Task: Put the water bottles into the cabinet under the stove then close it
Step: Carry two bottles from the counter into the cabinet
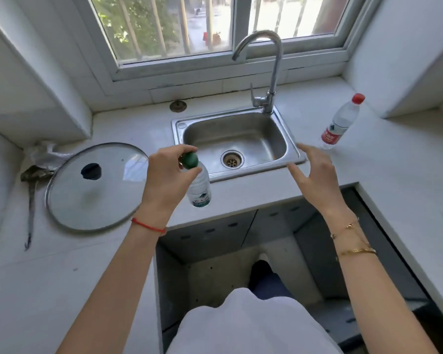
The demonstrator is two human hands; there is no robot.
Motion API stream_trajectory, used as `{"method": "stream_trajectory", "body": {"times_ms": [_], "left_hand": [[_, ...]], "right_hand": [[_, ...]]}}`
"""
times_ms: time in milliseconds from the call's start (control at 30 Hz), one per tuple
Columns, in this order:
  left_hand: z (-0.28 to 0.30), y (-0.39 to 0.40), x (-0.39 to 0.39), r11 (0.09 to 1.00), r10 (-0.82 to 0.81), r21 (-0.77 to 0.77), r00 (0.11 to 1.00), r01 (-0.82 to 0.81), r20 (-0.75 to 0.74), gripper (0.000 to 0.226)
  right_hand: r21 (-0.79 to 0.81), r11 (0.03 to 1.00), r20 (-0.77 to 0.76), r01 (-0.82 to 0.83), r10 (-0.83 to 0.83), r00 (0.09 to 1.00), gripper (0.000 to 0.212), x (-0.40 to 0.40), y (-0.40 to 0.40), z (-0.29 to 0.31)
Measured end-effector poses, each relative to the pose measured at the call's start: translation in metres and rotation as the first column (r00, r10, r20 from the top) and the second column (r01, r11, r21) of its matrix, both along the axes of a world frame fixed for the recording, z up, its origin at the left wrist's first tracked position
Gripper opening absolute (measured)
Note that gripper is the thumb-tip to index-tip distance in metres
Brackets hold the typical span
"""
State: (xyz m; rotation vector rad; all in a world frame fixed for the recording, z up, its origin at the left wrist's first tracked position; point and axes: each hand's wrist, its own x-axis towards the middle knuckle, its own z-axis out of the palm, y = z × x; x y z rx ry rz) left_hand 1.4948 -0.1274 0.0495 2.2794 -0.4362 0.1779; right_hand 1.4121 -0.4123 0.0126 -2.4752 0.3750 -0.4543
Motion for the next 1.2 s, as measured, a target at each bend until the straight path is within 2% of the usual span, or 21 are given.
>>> {"method": "stream_trajectory", "body": {"times_ms": [167, 300, 467, 633, 767, 900, 1100, 1200], "left_hand": [[-0.003, -0.079, 0.035, 0.992, -0.121, -0.025, 0.993, 0.121, -0.004, 0.037], [-0.007, -0.138, 0.060, 0.987, -0.155, -0.031, 0.988, 0.155, -0.010, 0.038], [-0.009, -0.207, 0.085, 0.986, -0.160, -0.050, 0.987, 0.159, -0.020, 0.038], [-0.012, -0.262, 0.107, 0.988, -0.153, -0.022, 0.988, 0.152, -0.031, 0.041], [-0.014, -0.293, 0.117, 0.988, -0.154, 0.010, 0.987, 0.154, -0.038, 0.044], [-0.015, -0.311, 0.122, 0.989, -0.144, 0.020, 0.988, 0.145, -0.049, 0.043], [-0.010, -0.323, 0.120, 0.971, -0.232, 0.052, 0.971, 0.235, -0.055, 0.043], [-0.008, -0.321, 0.115, 0.953, -0.297, 0.050, 0.953, 0.300, -0.062, 0.043]], "right_hand": [[-0.023, 0.988, 0.032, 0.155, -0.154, 0.987, 0.046, 0.027, -0.086, 0.006], [-0.055, 0.971, 0.039, 0.233, -0.231, 0.972, 0.046, 0.062, -0.154, 0.007], [-0.088, 0.966, 0.005, 0.243, -0.244, 0.970, 0.047, 0.117, -0.243, -0.004], [-0.124, 0.963, -0.111, 0.240, -0.254, 0.961, 0.050, 0.158, -0.296, -0.026], [-0.095, 0.970, -0.163, 0.223, -0.237, 0.958, 0.042, 0.170, -0.316, -0.042], [-0.022, 0.978, -0.101, 0.206, -0.207, 0.973, 0.026, 0.173, -0.322, -0.046], [-0.002, 0.975, -0.002, 0.220, -0.220, 0.975, 0.023, 0.140, -0.298, -0.045], [0.039, 0.956, 0.009, 0.292, -0.292, 0.956, 0.028, 0.107, -0.276, -0.039]]}}
